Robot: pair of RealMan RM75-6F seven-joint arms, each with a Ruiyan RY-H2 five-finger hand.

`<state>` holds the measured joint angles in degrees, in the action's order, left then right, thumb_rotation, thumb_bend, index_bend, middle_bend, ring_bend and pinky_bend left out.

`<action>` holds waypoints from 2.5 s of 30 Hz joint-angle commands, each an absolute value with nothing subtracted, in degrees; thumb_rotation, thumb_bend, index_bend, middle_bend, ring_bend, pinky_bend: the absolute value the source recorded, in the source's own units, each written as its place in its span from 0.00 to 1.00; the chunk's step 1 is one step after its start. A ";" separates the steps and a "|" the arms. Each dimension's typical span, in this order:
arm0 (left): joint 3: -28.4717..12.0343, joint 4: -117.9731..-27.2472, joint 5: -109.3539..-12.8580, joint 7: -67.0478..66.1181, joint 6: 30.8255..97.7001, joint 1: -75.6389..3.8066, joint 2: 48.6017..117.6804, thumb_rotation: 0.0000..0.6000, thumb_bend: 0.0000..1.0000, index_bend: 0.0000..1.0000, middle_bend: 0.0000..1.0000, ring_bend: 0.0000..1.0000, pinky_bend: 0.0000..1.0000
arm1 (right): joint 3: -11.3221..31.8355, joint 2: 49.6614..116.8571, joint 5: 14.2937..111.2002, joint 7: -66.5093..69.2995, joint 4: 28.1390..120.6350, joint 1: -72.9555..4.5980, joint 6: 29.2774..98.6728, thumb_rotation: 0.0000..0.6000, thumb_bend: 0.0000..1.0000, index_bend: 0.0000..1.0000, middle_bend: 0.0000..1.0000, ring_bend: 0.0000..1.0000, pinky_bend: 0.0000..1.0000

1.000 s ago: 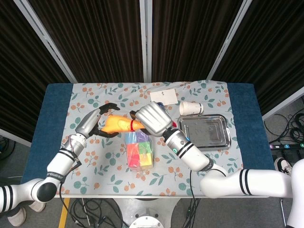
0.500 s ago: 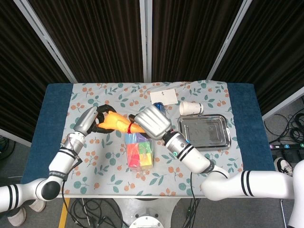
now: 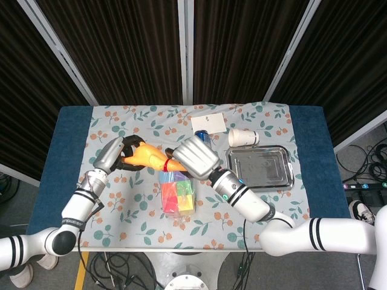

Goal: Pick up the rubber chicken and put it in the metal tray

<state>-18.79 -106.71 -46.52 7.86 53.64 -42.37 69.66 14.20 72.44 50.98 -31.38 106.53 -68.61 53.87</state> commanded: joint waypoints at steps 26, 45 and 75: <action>-13.44 -105.48 -63.17 7.01 62.42 -33.01 63.59 1.00 0.16 0.17 0.12 0.07 0.19 | 3.47 57.05 79.11 16.17 95.25 -39.31 61.97 1.00 0.52 0.83 0.71 0.71 0.94; -14.62 -102.81 -59.48 9.43 58.56 -32.79 63.24 1.00 0.16 0.17 0.12 0.07 0.19 | -3.75 81.38 90.77 49.96 54.19 -33.01 60.58 1.00 0.47 0.80 0.71 0.65 0.87; -12.78 -102.14 -62.95 6.93 62.41 -28.55 60.21 1.00 0.15 0.17 0.12 0.07 0.19 | -0.39 77.95 87.77 43.31 47.53 -27.91 68.30 1.00 0.08 0.04 0.25 0.16 0.32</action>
